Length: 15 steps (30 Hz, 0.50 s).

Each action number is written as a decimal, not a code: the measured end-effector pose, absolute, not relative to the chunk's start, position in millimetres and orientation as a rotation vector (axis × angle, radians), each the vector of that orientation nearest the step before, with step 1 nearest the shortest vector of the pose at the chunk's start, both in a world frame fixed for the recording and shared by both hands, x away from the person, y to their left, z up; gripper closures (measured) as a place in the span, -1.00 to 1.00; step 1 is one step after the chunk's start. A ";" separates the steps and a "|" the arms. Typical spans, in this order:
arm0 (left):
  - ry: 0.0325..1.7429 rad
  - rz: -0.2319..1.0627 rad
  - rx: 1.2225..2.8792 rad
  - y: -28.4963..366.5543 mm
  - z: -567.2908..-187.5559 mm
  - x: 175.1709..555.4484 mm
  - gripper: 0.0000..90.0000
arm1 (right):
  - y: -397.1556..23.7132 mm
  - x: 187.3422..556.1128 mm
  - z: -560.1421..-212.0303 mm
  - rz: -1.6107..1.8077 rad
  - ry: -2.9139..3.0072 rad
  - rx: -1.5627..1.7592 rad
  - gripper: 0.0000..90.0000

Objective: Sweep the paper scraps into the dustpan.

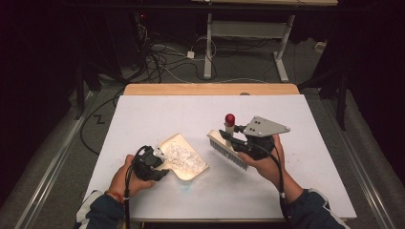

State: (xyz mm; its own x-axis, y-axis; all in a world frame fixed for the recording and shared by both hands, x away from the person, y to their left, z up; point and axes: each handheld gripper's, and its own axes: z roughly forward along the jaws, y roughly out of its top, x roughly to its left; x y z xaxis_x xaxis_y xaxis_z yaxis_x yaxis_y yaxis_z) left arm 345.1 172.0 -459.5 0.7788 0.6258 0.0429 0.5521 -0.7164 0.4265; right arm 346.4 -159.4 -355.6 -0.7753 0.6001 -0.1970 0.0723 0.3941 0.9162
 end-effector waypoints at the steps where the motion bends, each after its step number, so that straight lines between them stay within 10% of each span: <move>1: 0.895 0.257 2.578 172.5 -459.3 344.6 0.41 | -164.6 344.2 -355.8 1.363 2.151 0.585 0.55; 15: 0.904 0.266 2.587 177.4 -455.9 337.9 0.41 | -179.7 321.0 -368.2 1.286 2.230 0.628 0.55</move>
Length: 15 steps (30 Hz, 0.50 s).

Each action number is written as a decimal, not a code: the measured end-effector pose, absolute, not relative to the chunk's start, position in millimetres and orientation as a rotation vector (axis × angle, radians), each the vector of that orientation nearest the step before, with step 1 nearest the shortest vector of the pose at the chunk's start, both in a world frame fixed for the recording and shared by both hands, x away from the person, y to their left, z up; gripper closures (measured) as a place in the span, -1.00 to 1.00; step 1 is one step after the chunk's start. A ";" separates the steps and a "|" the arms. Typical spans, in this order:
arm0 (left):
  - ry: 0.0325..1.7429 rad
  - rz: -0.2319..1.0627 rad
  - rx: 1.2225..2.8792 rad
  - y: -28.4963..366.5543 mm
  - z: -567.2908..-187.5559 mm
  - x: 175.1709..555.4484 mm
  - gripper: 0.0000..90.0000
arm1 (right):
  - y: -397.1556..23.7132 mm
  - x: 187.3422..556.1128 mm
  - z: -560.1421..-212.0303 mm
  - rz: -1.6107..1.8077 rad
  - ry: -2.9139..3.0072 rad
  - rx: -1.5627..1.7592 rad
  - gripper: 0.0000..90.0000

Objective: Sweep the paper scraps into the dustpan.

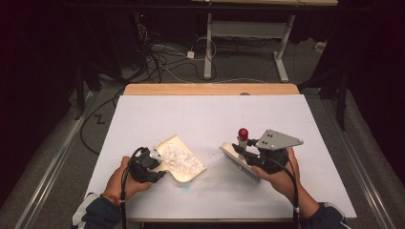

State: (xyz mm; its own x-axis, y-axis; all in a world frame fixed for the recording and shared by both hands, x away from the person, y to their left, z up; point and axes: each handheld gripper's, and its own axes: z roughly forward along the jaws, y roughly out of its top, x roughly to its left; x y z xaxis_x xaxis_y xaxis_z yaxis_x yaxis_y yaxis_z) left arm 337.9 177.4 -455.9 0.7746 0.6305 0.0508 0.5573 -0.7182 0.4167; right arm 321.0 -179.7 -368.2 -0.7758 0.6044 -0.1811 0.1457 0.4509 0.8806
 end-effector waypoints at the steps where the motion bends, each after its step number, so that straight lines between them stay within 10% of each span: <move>1: 0.902 0.264 2.590 177.0 -456.2 337.8 0.41 | -174.8 319.8 -368.9 1.287 2.232 0.618 0.55; 15: 0.861 0.271 2.613 164.6 -457.8 335.1 0.41 | -109.7 322.6 -368.3 1.426 2.265 0.521 0.55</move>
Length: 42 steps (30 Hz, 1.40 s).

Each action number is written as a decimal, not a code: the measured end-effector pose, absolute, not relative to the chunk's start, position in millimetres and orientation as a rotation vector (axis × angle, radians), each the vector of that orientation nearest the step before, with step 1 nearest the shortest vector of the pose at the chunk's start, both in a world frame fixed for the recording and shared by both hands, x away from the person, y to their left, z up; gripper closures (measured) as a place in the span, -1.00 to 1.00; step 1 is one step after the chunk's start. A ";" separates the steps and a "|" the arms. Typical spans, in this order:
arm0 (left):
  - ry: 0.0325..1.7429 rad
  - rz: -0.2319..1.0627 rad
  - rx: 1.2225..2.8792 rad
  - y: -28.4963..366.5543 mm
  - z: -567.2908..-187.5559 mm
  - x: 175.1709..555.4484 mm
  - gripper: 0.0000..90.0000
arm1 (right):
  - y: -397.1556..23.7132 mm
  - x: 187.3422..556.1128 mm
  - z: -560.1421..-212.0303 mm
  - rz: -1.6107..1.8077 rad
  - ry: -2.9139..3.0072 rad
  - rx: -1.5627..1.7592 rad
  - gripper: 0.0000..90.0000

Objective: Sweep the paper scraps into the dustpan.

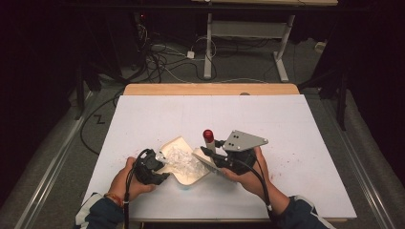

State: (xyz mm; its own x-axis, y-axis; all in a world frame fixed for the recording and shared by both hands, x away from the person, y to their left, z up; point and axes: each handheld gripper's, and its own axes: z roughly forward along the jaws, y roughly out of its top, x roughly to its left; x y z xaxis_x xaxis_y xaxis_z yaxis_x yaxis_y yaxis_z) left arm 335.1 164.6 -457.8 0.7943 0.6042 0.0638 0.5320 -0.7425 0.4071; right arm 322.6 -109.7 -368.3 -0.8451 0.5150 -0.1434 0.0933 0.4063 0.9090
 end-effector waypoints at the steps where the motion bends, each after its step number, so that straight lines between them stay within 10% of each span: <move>1: 0.860 0.270 2.611 164.7 -457.8 334.9 0.41 | -107.9 323.7 -367.2 1.445 2.266 0.521 0.56; 42: 0.887 0.213 2.589 168.5 -459.3 337.6 0.41 | -92.4 358.3 -387.5 1.528 2.136 0.556 0.56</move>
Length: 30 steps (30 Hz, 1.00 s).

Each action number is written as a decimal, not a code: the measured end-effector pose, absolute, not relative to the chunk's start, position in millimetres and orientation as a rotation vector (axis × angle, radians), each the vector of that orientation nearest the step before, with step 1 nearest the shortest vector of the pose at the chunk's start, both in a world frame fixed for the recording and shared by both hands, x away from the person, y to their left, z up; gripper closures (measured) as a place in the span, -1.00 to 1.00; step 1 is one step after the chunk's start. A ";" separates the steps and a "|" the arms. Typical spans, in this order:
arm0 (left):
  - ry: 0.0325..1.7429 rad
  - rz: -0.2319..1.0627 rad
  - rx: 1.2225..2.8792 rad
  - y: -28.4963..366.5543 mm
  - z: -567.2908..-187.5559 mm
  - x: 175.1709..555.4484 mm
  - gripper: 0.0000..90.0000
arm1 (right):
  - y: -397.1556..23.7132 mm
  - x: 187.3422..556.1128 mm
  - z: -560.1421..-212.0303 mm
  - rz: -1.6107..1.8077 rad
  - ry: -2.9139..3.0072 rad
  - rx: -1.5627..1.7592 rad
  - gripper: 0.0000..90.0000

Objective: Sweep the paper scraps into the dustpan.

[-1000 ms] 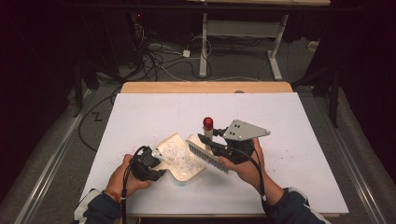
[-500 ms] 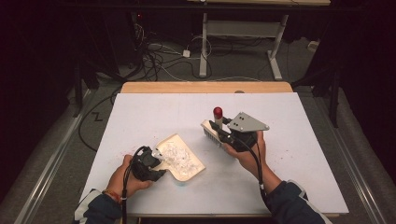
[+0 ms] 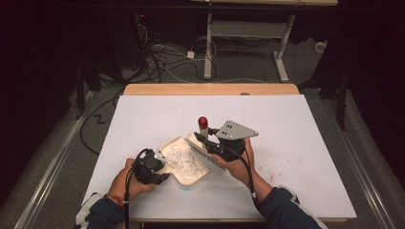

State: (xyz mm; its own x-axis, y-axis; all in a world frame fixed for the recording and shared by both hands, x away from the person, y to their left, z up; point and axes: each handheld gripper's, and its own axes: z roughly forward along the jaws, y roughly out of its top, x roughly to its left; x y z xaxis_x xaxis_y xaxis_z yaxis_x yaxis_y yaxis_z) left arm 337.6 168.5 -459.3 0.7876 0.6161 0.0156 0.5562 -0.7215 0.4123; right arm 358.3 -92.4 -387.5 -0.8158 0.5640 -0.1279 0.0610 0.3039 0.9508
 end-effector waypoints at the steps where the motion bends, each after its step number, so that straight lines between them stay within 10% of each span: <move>1: 0.888 0.213 2.587 168.7 -459.3 337.5 0.41 | -90.3 356.0 -386.5 1.535 2.143 0.555 0.56; 30: 1.020 0.230 2.514 175.3 -460.0 341.0 0.41 | -107.5 339.0 -361.8 1.543 2.106 0.517 0.55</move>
State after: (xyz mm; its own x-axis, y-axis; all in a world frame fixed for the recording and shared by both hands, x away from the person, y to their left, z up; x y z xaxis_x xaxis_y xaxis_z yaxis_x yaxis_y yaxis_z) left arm 341.0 175.3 -460.0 0.7176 0.6965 -0.0027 0.6277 -0.6451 0.4357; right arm 339.0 -107.5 -361.8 -0.8156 0.5581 -0.1530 0.0224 0.2945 0.9554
